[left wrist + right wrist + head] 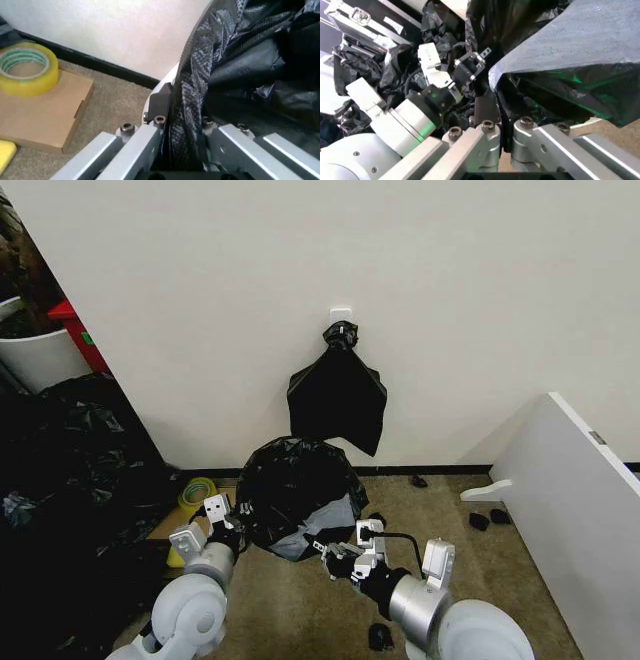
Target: Place the garbage bag over the trash bin.
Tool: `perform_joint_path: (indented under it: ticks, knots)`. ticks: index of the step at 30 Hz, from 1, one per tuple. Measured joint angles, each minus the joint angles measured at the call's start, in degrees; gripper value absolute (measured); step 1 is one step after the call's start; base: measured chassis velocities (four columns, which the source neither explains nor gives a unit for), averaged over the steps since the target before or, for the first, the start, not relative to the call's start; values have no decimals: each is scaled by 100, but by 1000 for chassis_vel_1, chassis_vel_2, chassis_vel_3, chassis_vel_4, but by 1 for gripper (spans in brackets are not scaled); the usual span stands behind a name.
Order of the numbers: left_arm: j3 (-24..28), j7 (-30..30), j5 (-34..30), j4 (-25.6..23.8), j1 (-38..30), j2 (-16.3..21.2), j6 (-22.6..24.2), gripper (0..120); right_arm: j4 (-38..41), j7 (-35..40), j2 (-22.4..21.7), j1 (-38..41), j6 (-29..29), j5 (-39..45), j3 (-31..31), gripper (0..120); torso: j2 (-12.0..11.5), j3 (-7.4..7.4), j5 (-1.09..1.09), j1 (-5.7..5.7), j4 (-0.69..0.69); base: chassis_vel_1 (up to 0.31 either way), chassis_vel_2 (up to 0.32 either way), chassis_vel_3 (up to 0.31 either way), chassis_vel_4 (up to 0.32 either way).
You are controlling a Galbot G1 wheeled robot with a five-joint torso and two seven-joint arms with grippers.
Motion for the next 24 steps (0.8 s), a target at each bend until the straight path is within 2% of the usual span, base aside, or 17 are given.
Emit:
perform_joint_path:
  ticks: [6,10,18,24]
  knots:
    - [-106,-128,-374,-1,-59,-127,47,0,-13,-258,-59,-165,53,-234,-16,0,0,0,0,0,0,0,0,0,0]
    - [-273,-528,-1302,-61,-240,-296,193,0,-162,-403,-97,-346,225,-550,-16,0,0,0,0,0,-1,0,0,0,0]
    - [-338,-760,-1859,-173,-286,-222,326,0,-534,-510,-108,-448,358,-839,57,0,0,0,0,0,0,0,0,0,0]
    - [-349,-852,-1969,-208,-294,-160,382,0,-1008,-531,-58,-375,454,-997,124,0,0,0,0,0,0,0,0,0,0]
